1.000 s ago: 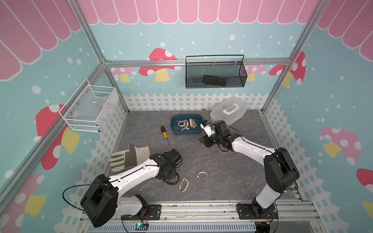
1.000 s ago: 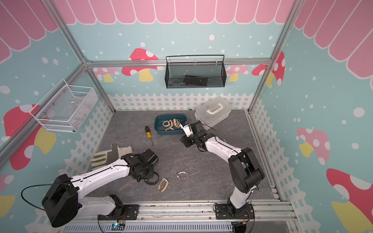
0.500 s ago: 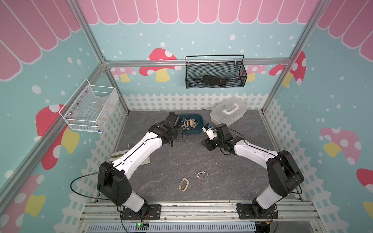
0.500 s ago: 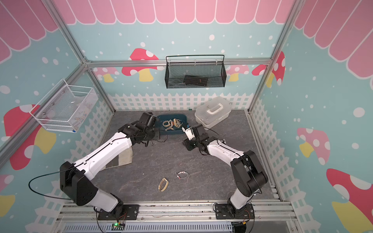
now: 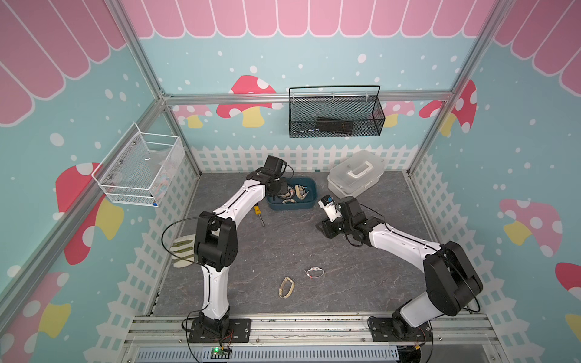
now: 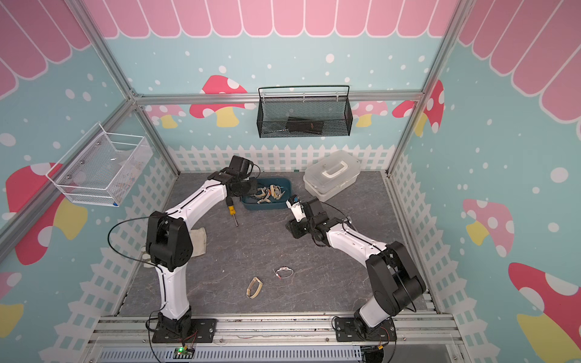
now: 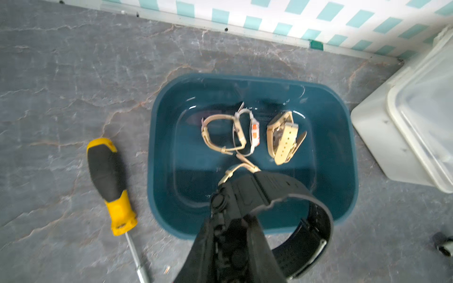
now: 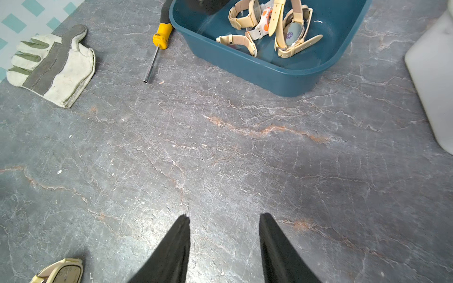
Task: Put the watch into the storage box
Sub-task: Place the watch in the storage box.
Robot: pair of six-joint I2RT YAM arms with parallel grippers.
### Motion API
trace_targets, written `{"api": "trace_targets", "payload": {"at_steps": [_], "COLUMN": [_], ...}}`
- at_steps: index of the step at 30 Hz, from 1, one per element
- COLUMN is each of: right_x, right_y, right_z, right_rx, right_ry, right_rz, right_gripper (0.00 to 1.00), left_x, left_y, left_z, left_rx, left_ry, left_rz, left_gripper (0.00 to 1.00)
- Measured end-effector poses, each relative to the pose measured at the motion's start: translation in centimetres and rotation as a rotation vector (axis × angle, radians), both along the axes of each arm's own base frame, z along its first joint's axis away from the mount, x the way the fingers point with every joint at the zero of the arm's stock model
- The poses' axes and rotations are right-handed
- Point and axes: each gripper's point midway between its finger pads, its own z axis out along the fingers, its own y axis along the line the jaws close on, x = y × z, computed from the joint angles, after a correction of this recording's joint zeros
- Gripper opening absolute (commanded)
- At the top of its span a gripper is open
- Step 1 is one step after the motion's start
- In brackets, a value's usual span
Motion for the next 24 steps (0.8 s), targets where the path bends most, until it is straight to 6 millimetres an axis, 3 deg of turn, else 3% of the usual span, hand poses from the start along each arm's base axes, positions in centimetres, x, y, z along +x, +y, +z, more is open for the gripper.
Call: {"api": "trace_targets", "payload": {"at_steps": [4, 9, 15, 24], "right_x": [-0.2, -0.2, -0.2, -0.4], "right_y": [0.3, 0.2, -0.2, -0.5], "right_z": [0.2, 0.7, 1.0, 0.7], "right_rx": [0.004, 0.0, -0.015, -0.03], "right_ry": [-0.002, -0.018, -0.03, -0.02], "right_rz": [0.007, -0.001, -0.011, -0.015], "right_gripper": [0.48, 0.49, 0.49, 0.49], "left_x": [2.4, 4.0, 4.6, 4.5], "left_y": [0.3, 1.9, 3.6, 3.3], "left_z": [-1.2, -4.0, -6.8, -7.0], "left_rx": [-0.01, -0.016, -0.015, -0.031], "left_ry": [-0.007, 0.03, 0.082, 0.089], "left_rz": [0.019, 0.056, 0.088, 0.076], "left_gripper": [0.0, 0.0, 0.0, 0.16]}}
